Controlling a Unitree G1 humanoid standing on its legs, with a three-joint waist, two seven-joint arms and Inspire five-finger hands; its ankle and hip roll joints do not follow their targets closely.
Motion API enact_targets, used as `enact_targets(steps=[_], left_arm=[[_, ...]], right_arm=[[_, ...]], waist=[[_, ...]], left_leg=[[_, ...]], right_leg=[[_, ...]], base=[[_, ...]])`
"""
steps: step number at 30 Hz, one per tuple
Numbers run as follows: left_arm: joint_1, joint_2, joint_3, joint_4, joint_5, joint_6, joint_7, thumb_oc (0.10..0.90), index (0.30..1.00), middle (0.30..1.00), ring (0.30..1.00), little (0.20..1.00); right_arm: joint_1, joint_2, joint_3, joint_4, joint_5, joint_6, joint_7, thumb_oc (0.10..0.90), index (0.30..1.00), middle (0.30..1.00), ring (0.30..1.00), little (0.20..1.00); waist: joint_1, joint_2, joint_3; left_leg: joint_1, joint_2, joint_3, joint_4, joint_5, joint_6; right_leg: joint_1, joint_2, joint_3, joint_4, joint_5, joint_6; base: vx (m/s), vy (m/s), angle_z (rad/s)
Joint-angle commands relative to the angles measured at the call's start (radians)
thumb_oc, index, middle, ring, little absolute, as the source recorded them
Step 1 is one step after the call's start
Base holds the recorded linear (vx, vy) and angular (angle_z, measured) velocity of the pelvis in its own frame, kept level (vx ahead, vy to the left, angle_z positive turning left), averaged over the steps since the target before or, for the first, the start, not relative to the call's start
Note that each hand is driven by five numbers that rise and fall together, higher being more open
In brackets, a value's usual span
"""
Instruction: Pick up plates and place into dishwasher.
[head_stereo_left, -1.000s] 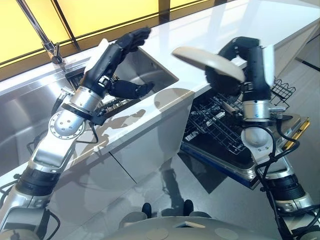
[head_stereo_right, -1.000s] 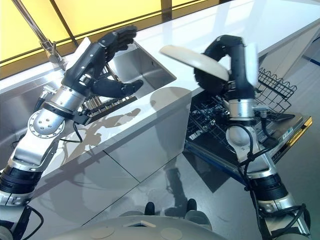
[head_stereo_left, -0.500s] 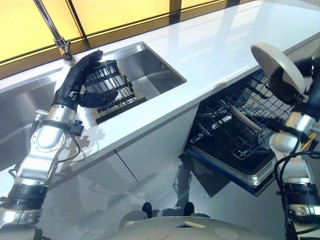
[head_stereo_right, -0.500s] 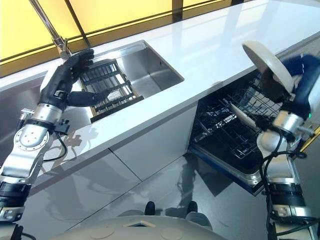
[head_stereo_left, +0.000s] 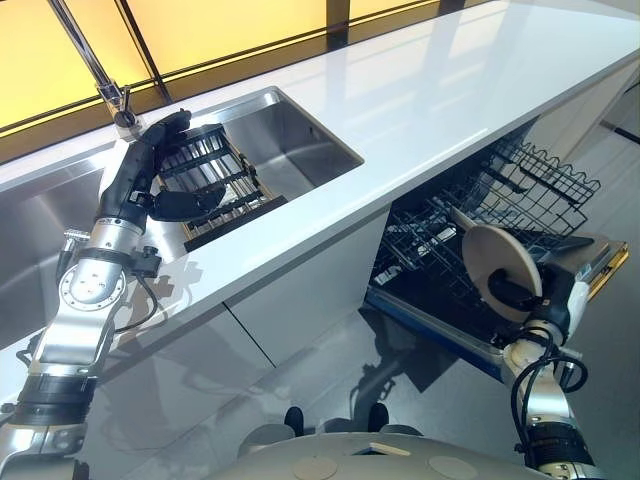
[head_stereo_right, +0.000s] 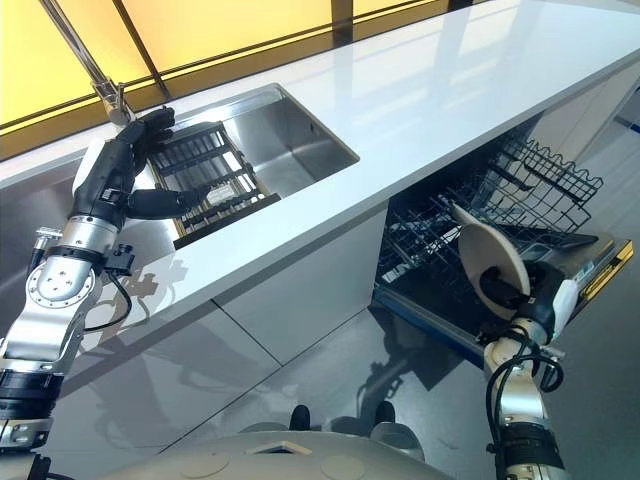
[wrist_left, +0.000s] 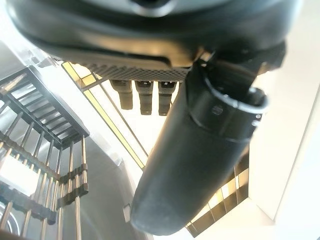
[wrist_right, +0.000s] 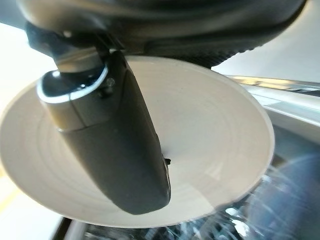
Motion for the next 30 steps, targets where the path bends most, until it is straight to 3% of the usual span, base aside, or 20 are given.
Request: enact_targets(steps=[1, 8, 24, 26, 29, 30], left_arm=[[-0.049, 0.043, 0.099, -0.018, 0.035, -0.077, 0.069, 0.8, 0.9, 0.9, 0.9, 0.9], [-0.093, 0.046, 0.046, -0.006, 0.033, -0.071, 0.093, 0.8, 0.9, 0.9, 0.9, 0.9], [-0.176, 0.082, -0.04, 0.025, -0.013, -0.046, 0.031, 0.8, 0.9, 0.9, 0.9, 0.9], [-0.183, 0.085, -0.044, 0.032, -0.017, -0.046, 0.023, 0.8, 0.9, 0.9, 0.9, 0.9], [-0.19, 0.099, -0.044, 0.038, -0.034, -0.044, -0.001, 0.8, 0.9, 0.9, 0.9, 0.9], [-0.197, 0.106, -0.046, 0.028, -0.042, -0.027, -0.012, 0.8, 0.9, 0.9, 0.9, 0.9]], right_arm=[[-0.068, -0.066, 0.031, -0.05, -0.01, -0.103, 0.01, 0.1, 0.3, 0.3, 0.3, 0.2], [-0.143, -0.119, 0.087, 0.018, -0.035, -0.074, -0.032, 0.1, 0.3, 0.3, 0.3, 0.2], [-0.363, -0.249, 0.161, 0.187, -0.045, -0.011, -0.046, 0.1, 0.3, 0.3, 0.3, 0.2], [-0.377, -0.251, 0.173, 0.194, -0.05, 0.021, -0.041, 0.1, 0.3, 0.3, 0.3, 0.2], [-0.399, -0.268, 0.194, 0.292, -0.018, 0.134, 0.042, 0.1, 0.3, 0.3, 0.3, 0.2], [-0.405, -0.275, 0.209, 0.361, -0.006, 0.202, 0.111, 0.1, 0.3, 0.3, 0.3, 0.2]], waist=[[-0.004, 0.007, -0.068], [0.013, 0.005, -0.068], [0.101, -0.003, -0.078], [0.106, -0.005, -0.08], [0.117, -0.007, -0.083], [0.122, -0.008, -0.084]], left_leg=[[0.012, -0.053, 0.098, 0.007, -0.115, 0.032], [0.016, -0.055, 0.092, 0.007, -0.114, 0.028], [0.01, -0.066, 0.041, 0.014, -0.112, 0.025], [0.009, -0.068, 0.038, 0.015, -0.112, 0.025], [0.009, -0.068, 0.036, 0.014, -0.11, 0.022], [0.009, -0.067, 0.036, 0.014, -0.109, 0.02]], right_leg=[[0.037, 0.046, -0.004, 0.039, -0.131, 0.031], [0.043, 0.044, -0.013, 0.037, -0.128, 0.032], [0.064, 0.026, -0.079, 0.032, -0.132, 0.033], [0.065, 0.024, -0.083, 0.032, -0.133, 0.033], [0.069, 0.021, -0.095, 0.029, -0.133, 0.033], [0.072, 0.019, -0.101, 0.028, -0.133, 0.033]], base=[[0.01, -0.001, -0.07], [0.03, 0.002, -0.01], [0.06, -0.003, 0.13], [0.04, 0.004, 0.15], [0.05, 0.011, 0.26], [0.04, 0.009, 0.18]])
